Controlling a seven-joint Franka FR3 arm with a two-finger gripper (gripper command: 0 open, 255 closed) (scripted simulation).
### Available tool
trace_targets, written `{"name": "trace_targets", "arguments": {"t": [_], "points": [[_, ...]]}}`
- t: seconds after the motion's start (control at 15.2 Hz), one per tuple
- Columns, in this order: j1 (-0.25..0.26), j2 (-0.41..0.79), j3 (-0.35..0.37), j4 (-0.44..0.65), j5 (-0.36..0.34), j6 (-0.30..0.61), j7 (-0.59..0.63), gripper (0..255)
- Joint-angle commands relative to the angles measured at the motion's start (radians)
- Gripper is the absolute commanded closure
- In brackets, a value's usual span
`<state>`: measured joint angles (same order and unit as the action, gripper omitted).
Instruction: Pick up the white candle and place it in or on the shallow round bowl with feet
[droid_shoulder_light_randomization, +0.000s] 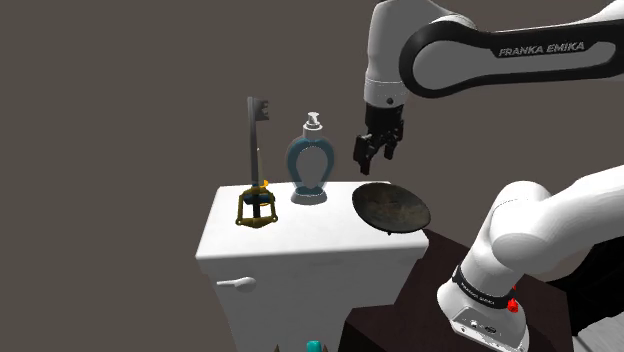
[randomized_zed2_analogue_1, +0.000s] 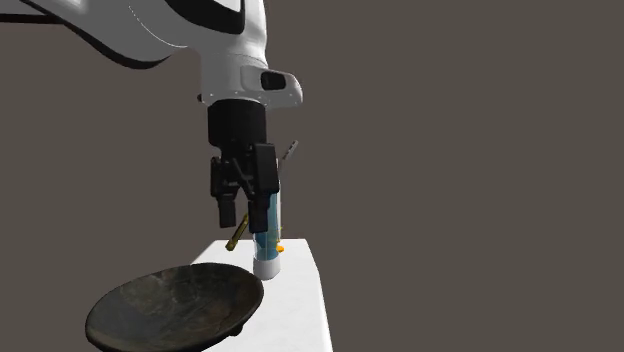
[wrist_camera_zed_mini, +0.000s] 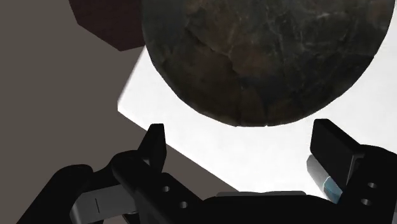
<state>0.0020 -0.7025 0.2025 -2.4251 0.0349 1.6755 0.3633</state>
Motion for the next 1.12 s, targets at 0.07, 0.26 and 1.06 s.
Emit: {"name": "trace_targets", "arguments": {"t": [0.07,0.26,1.06], "points": [[-0.007,0.061,0.065,0.019,0.021,0.094,0.107,0],[-0.019,0.127,0.135,0.049,0.028,0.179,0.217,0],[-0.137,0.494,0.422,0.314,-0.191,0.414,0.736,0]]}}
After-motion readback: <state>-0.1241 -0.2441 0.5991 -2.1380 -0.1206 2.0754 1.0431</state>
